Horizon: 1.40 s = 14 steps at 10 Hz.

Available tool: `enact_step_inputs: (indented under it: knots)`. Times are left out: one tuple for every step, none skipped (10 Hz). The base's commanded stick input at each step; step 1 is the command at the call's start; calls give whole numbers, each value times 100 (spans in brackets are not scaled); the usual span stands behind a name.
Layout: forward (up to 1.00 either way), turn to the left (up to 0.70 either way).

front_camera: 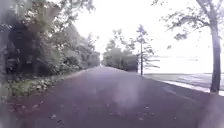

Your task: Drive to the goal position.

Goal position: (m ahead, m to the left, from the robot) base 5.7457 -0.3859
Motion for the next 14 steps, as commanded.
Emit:
enact_step_inputs:
  knots:
    - [100, 29]
    - [100, 40]
    - [100, 27]
    - [100, 8]
    - [100, 0]
    - [100, 0]
    - [100, 0]
    - [100, 0]
    - [100, 0]
    - [100, 0]
    - [100, 0]
    - [100, 0]
    - [100, 0]
    - [100, 0]
